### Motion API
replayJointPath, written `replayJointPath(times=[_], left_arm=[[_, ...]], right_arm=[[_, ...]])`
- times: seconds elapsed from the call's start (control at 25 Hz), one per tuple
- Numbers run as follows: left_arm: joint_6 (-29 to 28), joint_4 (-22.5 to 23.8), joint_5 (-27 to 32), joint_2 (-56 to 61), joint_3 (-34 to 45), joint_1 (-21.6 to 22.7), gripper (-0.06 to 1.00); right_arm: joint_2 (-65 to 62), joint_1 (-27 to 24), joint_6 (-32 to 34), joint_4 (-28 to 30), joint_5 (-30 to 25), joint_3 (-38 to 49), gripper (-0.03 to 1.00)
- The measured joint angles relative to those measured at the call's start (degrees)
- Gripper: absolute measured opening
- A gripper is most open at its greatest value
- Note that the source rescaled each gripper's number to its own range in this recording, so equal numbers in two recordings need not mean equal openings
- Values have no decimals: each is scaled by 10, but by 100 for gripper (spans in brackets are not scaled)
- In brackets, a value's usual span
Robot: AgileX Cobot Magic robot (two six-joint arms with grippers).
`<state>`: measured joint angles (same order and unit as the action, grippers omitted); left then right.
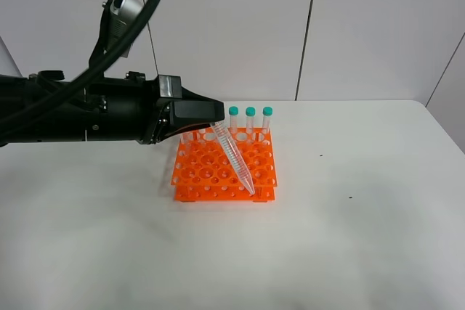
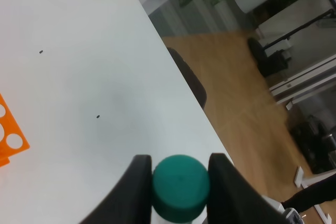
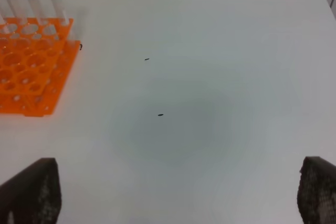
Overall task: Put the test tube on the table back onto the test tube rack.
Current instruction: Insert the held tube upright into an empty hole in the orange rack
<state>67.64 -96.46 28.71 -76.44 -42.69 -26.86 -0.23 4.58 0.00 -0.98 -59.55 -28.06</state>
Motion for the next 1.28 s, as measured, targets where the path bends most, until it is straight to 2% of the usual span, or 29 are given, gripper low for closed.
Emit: replayJointPath(times=[0.24,0.64,0.76,0.96,1.08,1.16,1.2,1.24,1.28], left_arm=[[-5,0,0,16,-1,0,2],[-28,6,0,126,-3,0,2],[-28,28,-6,152,-3,0,2],[-29,95,-47,160,-4,1,2],[-56,188,-65,160,-22,2,2],[-116,295,-81,160,-36,2,2],[-161,362,-99,160,-41,2,2],[-267,506,-145,160,-43,-8,2],[-328,585,-166,160,-43,-15,2]], right_arm=[[-1,0,0,0,0,0,100],[-1,0,0,0,0,0,100],[-1,0,0,0,0,0,100],[-1,0,0,0,0,0,100],[-1,0,0,0,0,0,100],[-1,0,0,0,0,0,100],[-1,0,0,0,0,0,100],[-1,0,0,0,0,0,100],[-1,0,0,0,0,0,100]])
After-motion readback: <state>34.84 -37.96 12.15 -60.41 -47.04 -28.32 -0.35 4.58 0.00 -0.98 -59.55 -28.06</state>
